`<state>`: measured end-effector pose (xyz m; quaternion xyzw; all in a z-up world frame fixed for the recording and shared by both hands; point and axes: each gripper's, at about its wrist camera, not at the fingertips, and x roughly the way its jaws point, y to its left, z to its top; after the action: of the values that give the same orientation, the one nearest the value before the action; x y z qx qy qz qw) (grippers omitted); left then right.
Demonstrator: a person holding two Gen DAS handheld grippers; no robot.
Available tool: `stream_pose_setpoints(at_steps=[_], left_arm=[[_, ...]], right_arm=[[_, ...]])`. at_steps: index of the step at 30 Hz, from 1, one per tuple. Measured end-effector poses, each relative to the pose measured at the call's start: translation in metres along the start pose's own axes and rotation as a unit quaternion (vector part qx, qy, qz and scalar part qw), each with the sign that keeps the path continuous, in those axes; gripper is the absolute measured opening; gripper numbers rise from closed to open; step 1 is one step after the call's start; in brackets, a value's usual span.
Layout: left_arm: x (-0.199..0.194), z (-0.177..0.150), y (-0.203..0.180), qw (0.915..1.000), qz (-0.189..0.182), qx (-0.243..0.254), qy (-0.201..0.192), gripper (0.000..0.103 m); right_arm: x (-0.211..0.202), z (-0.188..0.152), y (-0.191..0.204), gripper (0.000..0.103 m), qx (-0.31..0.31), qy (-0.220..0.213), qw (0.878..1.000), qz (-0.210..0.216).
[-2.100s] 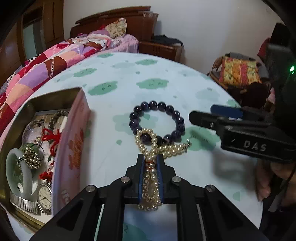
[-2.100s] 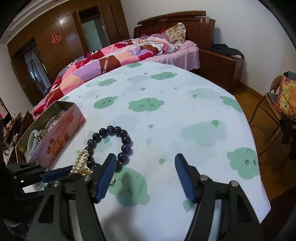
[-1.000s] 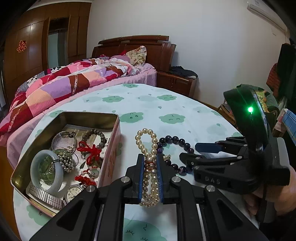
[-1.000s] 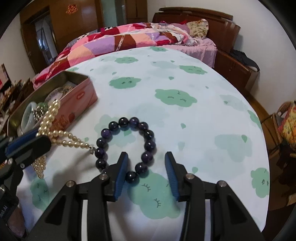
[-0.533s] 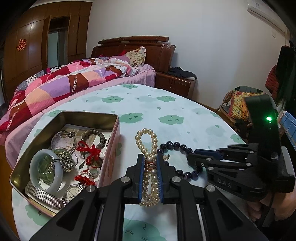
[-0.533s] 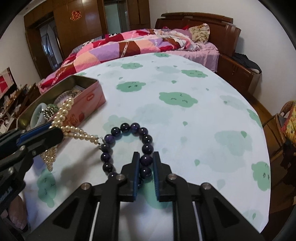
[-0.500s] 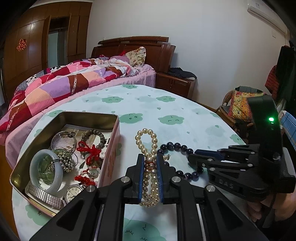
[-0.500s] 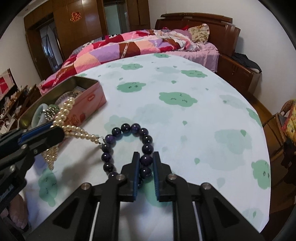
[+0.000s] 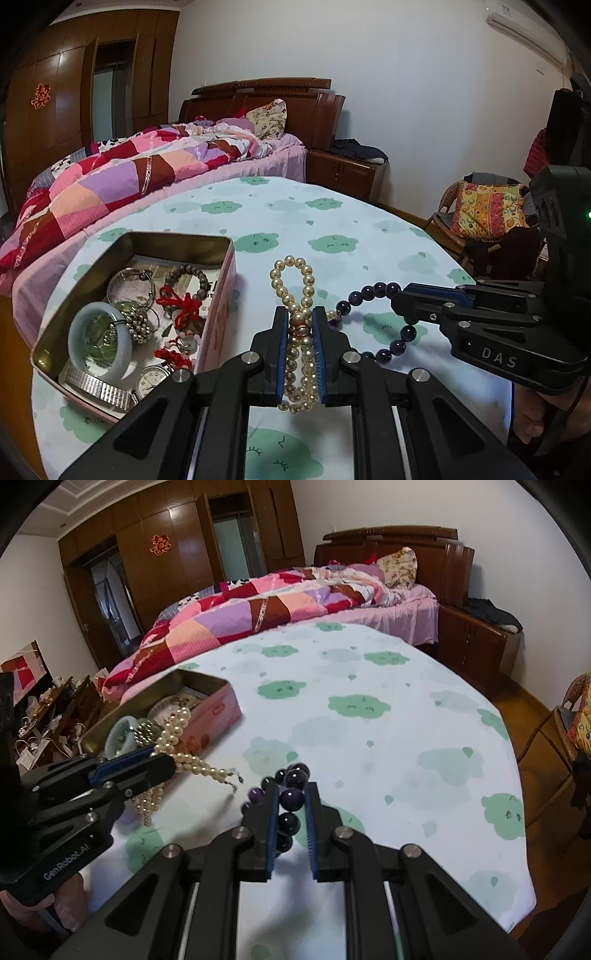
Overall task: Organize jewelry
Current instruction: 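Grasp the dark purple bead bracelet with the right tool while the left lifts the pearls, then carry the pearls and bead bracelet into the tin and open both tools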
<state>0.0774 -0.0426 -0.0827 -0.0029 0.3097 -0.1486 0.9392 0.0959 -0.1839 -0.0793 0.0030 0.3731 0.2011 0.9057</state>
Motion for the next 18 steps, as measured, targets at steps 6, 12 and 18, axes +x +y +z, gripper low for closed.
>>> stream_pose_setpoints(at_steps=[6,12,18], left_arm=[[-0.01,0.005,-0.001,1.0,0.002,0.003,-0.008,0.012],[-0.02,0.01,-0.001,0.9998,0.003,0.005,-0.02,0.012],[-0.029,0.018,0.005,0.9995,0.003,-0.004,-0.03,0.012]], right_arm=[[-0.008,0.003,0.004,0.016,-0.003,-0.012,1.0,0.007],[-0.016,0.009,0.009,0.016,-0.008,-0.025,1.0,0.013],[-0.024,0.016,0.015,0.016,-0.013,-0.039,0.999,0.019]])
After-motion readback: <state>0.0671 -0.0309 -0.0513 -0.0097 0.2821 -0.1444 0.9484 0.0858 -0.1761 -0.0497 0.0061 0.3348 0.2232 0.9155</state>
